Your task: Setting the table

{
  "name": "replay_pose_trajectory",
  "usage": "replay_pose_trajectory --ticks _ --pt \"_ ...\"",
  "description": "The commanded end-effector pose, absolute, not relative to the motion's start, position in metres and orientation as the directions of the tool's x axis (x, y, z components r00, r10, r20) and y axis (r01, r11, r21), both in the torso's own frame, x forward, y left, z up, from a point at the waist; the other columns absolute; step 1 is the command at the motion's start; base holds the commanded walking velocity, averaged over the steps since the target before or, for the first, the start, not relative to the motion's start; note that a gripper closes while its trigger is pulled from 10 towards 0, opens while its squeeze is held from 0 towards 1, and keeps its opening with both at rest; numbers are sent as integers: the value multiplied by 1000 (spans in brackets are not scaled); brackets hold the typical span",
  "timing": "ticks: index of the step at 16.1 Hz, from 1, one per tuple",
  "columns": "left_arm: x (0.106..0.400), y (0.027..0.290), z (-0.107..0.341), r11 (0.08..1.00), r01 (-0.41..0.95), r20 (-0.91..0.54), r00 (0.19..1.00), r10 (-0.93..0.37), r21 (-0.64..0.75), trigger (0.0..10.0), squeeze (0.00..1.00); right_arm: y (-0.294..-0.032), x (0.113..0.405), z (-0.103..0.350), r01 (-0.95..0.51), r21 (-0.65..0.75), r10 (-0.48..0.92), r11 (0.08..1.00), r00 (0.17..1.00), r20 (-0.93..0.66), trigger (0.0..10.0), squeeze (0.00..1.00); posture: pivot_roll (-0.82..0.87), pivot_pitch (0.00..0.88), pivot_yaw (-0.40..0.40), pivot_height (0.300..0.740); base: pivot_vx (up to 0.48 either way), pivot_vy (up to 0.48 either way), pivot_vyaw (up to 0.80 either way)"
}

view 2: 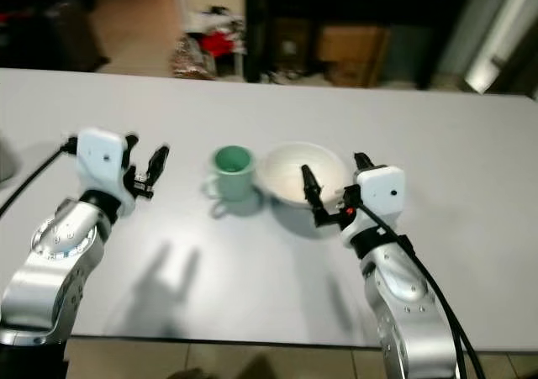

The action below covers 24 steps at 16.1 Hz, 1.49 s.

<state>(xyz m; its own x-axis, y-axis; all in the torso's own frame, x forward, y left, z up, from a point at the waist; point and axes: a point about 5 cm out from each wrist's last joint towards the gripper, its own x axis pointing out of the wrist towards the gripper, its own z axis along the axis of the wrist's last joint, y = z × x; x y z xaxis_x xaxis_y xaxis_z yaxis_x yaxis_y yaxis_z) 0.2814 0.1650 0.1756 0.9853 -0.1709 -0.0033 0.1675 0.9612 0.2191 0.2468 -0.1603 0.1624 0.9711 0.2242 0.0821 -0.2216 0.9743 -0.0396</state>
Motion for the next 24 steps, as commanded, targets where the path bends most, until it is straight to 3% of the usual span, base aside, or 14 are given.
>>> replay_pose_trajectory --ticks 1,7,17,24 --pt "281 172 180 961 129 9 991 -135 246 10000 0 -159 250 165 -224 -40 227 974 969 99 10000 0 5 0 -67 740 0 0 800" --pt "277 176 171 957 121 -41 993 -114 265 10000 0 -149 253 163 -271 -31 273 962 956 112 10000 0 15 0 -65 740 0 0 800" --pt "274 171 155 960 184 -66 983 -174 209 10000 0 -162 245 146 -210 8 209 978 975 70 10000 0 -1 0 -28 740 0 0 800" --pt "273 174 154 938 206 -93 978 -187 280 10000 0 -162 244 138 -232 40 230 972 972 52 10000 0 14 0 -33 740 0 0 800"
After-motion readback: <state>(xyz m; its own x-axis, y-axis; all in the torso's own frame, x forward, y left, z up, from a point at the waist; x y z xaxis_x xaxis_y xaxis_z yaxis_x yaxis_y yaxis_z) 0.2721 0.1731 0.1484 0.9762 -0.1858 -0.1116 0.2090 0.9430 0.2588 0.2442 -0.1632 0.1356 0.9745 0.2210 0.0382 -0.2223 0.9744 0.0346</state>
